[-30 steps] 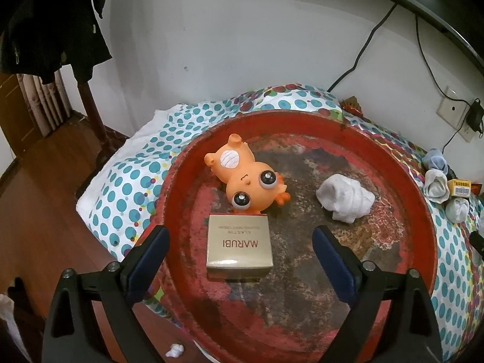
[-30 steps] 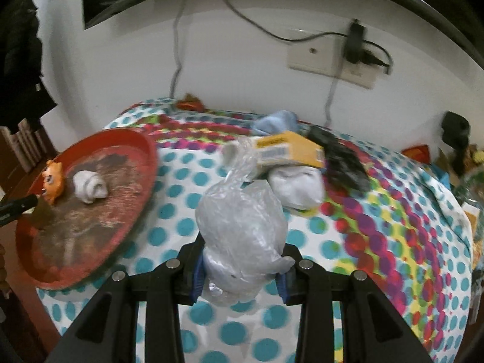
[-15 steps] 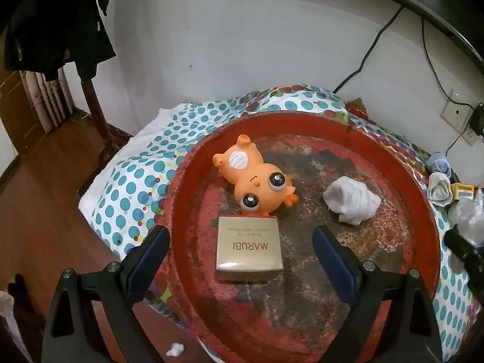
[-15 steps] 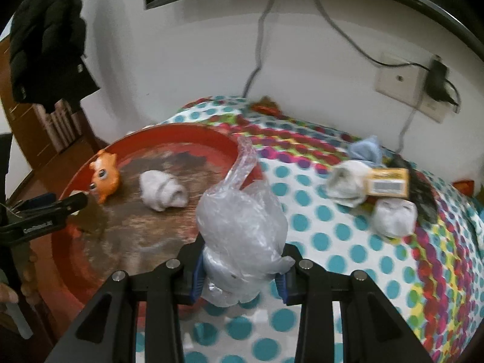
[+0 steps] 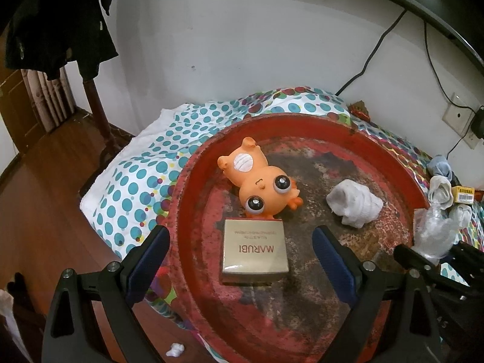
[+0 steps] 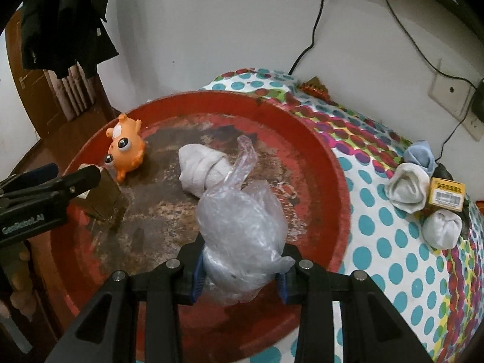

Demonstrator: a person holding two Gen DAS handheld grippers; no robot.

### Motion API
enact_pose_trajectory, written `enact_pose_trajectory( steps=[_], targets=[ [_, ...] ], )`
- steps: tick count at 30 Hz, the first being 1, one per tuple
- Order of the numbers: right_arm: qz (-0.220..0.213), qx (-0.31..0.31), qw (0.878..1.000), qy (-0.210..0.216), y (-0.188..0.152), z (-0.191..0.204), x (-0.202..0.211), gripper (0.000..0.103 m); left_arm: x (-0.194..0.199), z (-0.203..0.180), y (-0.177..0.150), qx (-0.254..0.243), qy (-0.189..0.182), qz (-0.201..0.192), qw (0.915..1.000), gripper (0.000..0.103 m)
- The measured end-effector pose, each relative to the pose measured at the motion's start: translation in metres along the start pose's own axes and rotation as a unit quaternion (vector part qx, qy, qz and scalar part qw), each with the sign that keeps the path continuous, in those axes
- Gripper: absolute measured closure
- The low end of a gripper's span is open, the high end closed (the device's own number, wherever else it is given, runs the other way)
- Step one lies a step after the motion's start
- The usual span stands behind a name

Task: Organize objects
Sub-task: 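Carry the clear plastic bag into the red tray and open the right gripper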

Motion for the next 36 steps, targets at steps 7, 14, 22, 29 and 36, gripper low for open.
enact_pose_trajectory(
  steps=[7,14,22,29,36],
  targets=[
    [0.01,0.005,1.0,0.005,0.004,0.005,-0.01,0.065,0.0,0.0,0.0,0.001,0.0,0.002,1.0,0.009],
    [0.027,0.001,1.0,-0.005,0.004,0.003,-0.019,0.065,0.0,0.0,0.002,0.001,-0.002,0.0,1.0,0.009],
    [0.025,-0.015,0.999,-0.021,0.001,-0.007,-0.016,0.046,0.001,-0.002,0.002,-0.001,-0.004,0.0,1.0,0.009],
    [0.007,-0.022,0.999,-0.022,0.002,-0.017,0.005,0.046,0.001,-0.004,0.0,0.002,-0.007,0.001,1.0,0.009],
    [-0.014,-0.058,0.997,-0.05,-0.012,-0.056,0.035,0.046,0.002,-0.006,-0.001,0.001,-0.008,-0.003,1.0,0.009]
  ],
)
Point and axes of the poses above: each gripper's, at about its wrist camera, not at the fingertips, and x roughly against the way its jaws point, z to its left, y to its top, the point moved 8 cm from there along -x, roughly the way its jaws point, and after that the axes turned 10 degrees about x, right-handed, at the moved point
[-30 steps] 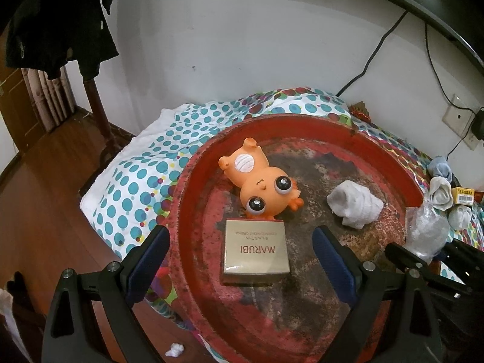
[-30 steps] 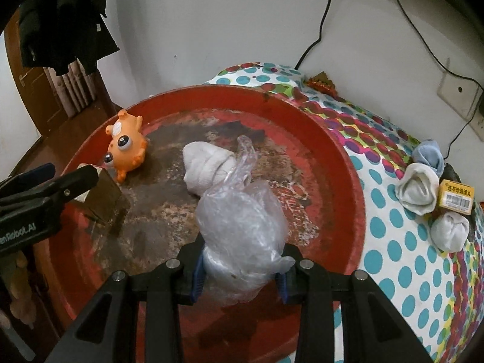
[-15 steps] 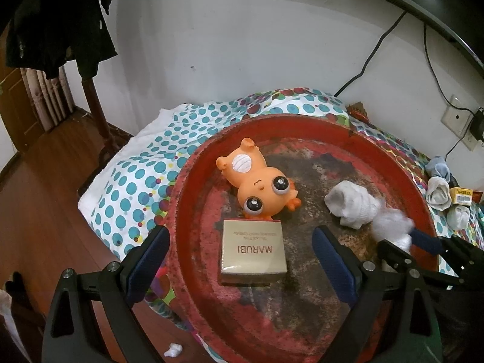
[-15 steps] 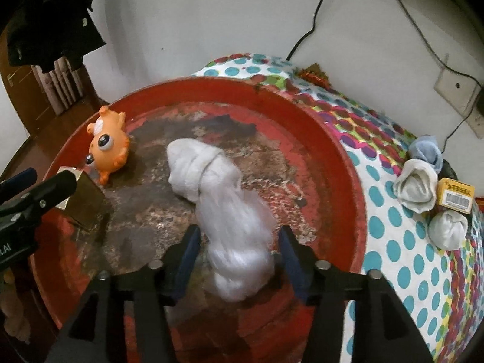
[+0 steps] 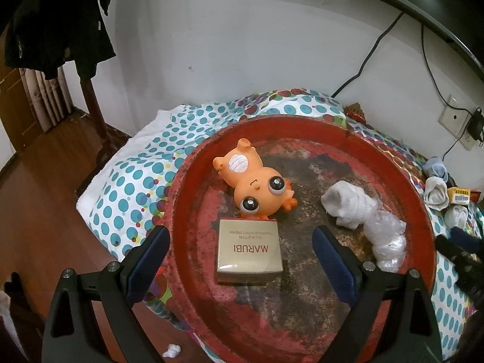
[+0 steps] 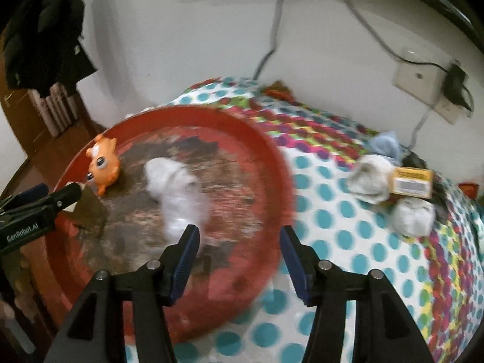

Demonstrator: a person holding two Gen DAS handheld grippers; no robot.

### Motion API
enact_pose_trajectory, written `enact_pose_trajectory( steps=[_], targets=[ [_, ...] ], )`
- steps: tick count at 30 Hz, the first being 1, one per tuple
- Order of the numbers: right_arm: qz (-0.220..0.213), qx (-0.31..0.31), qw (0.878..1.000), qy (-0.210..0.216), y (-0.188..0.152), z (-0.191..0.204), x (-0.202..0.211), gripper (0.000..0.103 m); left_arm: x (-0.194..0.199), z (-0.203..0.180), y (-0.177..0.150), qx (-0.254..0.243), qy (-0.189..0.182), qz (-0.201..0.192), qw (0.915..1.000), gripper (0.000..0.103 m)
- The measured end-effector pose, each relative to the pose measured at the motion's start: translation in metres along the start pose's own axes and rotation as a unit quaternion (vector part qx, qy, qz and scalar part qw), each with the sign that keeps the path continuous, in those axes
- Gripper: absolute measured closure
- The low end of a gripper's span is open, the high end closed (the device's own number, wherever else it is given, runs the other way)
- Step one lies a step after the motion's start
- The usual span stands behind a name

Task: Organize objects
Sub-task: 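Carry the clear plastic bag into the red tray and open the right gripper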

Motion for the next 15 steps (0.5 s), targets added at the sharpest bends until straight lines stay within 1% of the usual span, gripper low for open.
enact_pose_trajectory(
  steps=[4,6,8,9,12,15],
  targets=[
    [0.005,-0.039,0.998,-0.043,-0.014,-0.055,0.004,0.046,0.002,-0.004,-0.001,-0.004,-0.011,-0.004,0.9999,0.009],
    [0.007,-0.069,0.995,-0.073,-0.024,-0.088,0.003,0.046,0.005,-0.008,-0.001,-0.008,-0.019,-0.008,0.9998,0.009],
    [0.005,-0.093,0.991,-0.096,-0.033,-0.113,0.0,0.046,0.007,-0.012,-0.001,-0.012,-0.026,-0.013,0.9995,0.009],
    [0.014,-0.107,0.989,-0.104,-0.04,-0.128,-0.005,0.046,0.008,-0.014,-0.001,-0.017,-0.029,-0.014,0.9993,0.009],
    [0.02,-0.136,0.985,-0.109,-0.048,-0.152,-0.017,0.046,0.009,-0.021,-0.004,-0.036,-0.026,-0.02,0.9988,0.008],
    [0.021,-0.14,0.983,-0.115,-0.046,-0.158,-0.029,0.046,0.008,-0.027,-0.008,-0.053,-0.023,-0.02,0.9981,0.007]
  ],
)
Point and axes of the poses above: each gripper's, at about its wrist camera, not at the fingertips, and x roughly against the way its jaws point, z to its left, y to its top, the point moved 8 cm from there along -x, roughly the way its jaws point, and after that the axes turned 10 degrees about x, right-handed, at the moved point
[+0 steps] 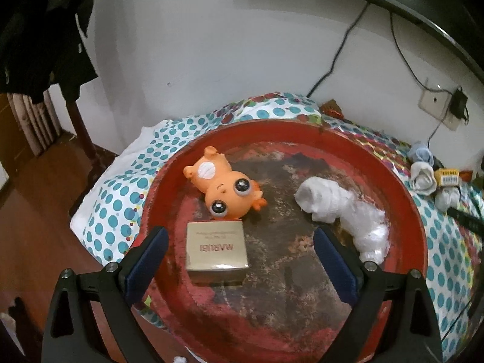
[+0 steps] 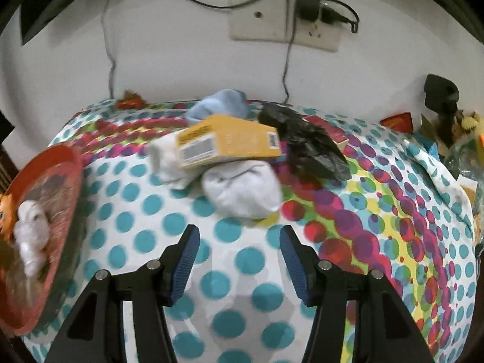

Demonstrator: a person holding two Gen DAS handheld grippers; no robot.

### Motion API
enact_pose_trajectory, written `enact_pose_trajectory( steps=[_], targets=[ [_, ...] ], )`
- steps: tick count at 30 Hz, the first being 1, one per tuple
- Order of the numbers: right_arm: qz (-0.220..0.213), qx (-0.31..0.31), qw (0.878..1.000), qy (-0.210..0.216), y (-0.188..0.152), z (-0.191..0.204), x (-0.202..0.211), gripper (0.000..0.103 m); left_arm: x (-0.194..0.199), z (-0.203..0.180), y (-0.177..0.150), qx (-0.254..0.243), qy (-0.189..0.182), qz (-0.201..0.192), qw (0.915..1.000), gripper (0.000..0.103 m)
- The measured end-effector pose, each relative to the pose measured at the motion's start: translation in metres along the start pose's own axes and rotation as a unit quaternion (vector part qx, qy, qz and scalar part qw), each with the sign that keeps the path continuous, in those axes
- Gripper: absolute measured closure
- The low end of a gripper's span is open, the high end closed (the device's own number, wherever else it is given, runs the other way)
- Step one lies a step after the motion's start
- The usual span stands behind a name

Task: Organize objects
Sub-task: 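Grasp the white sock beneath the yellow box with the right gripper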

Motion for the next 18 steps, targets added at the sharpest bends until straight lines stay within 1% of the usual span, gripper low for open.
enact_pose_trajectory(
  steps=[4,5,7,9,14,15,16,18],
  targets=[
    [-0.01,0.01,1.0,-0.003,0.011,0.007,-0.014,0.046,0.001,-0.007,-0.003,-0.019,-0.002,-0.003,0.9998,0.007],
    [-0.011,0.017,1.0,-0.012,0.014,0.009,-0.017,0.046,0.001,-0.009,-0.003,-0.021,-0.003,-0.003,0.9998,0.006],
    [-0.015,0.026,0.999,-0.022,0.019,0.009,-0.023,0.038,0.001,-0.011,-0.005,-0.025,-0.004,-0.004,0.9997,0.005],
    [-0.012,0.027,0.999,-0.025,0.023,0.009,-0.031,0.036,0.0,-0.013,-0.007,-0.029,-0.005,0.0,0.9996,0.005],
    [0.01,0.015,1.0,-0.024,0.023,0.004,-0.048,0.036,0.0,-0.019,-0.01,-0.045,-0.002,-0.002,0.999,0.005],
    [0.011,0.008,1.0,-0.014,0.023,0.004,-0.048,0.037,0.001,-0.02,-0.01,-0.048,-0.002,-0.003,0.9988,0.005],
    [0.007,0.003,1.0,-0.011,0.022,0.002,-0.047,0.043,0.001,-0.021,-0.011,-0.051,-0.003,-0.003,0.9987,0.005],
    [0.0,0.004,1.0,-0.012,0.021,0.0,-0.042,0.044,0.001,-0.022,-0.011,-0.054,0.0,-0.004,0.9985,0.004]
  ],
)
Point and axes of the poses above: each gripper's, at about its wrist camera, not at the fingertips, and x roughly against the way its jaws point, z to its left, y to its top, the point moved 8 cm from there along -x, roughly the way its jaws point, and after that the axes turned 10 degrees about x, right-handed, at the moved point
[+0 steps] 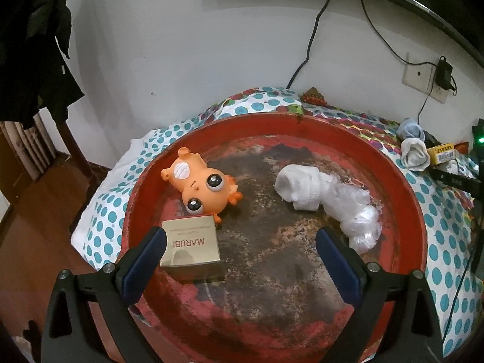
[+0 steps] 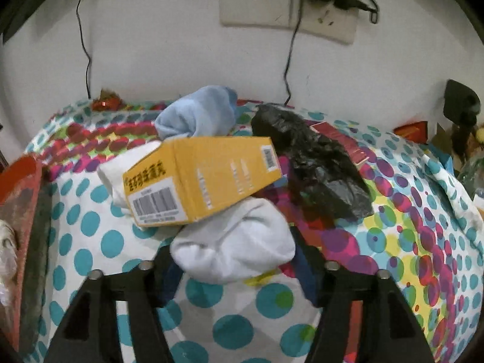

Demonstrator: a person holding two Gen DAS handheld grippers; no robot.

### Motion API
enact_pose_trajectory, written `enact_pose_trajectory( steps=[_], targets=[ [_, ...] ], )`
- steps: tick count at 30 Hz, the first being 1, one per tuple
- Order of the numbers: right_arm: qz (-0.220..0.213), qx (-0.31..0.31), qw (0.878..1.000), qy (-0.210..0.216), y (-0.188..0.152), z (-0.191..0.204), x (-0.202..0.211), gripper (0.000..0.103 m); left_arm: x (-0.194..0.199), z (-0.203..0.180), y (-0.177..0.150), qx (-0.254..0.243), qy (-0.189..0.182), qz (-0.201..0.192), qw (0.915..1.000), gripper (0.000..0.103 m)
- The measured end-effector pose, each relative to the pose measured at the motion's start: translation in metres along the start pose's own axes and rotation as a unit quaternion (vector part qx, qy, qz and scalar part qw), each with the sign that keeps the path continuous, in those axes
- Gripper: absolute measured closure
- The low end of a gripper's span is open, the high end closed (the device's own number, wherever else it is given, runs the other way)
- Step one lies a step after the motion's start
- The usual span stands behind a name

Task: Organize objects
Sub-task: 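Grasp the white sock beneath the yellow box with the right gripper, then grasp the yellow medicine box with the left gripper while the right gripper holds the white sock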

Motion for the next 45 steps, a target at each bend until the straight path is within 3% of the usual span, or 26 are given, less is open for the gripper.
enact_pose_trajectory(
  steps=[16,23,28,39,45],
  targets=[
    [0.009,0.011,1.0,-0.021,-0.064,-0.044,0.045,0.046,0.017,-0.043,-0.008,-0.054,-0.023,-0.014,0.9982,0.004],
    [0.007,0.01,1.0,-0.015,-0.084,-0.065,0.058,0.046,0.039,-0.107,-0.006,-0.087,-0.072,-0.022,0.9934,0.001],
    [0.004,0.009,1.0,-0.012,-0.094,-0.078,0.065,0.046,0.043,-0.177,-0.01,-0.127,-0.119,-0.015,0.9845,0.001],
    [0.009,-0.012,1.0,-0.002,-0.099,-0.088,0.065,0.046,0.002,-0.309,-0.034,-0.18,-0.207,0.067,0.9594,0.001],
    [0.012,-0.019,1.0,0.01,-0.101,-0.087,0.063,0.045,-0.037,-0.344,-0.034,-0.187,-0.2,0.111,0.9554,0.002]
  ],
)
Point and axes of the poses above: each gripper's, at about its wrist camera, not at the fingertips, and x roughly against the way its jaws point, z to its left, y to its top, the point moved 8 cm from there along -x, roughly the way its jaws point, and after that the axes turned 10 degrees about x, right-handed, at the moved point
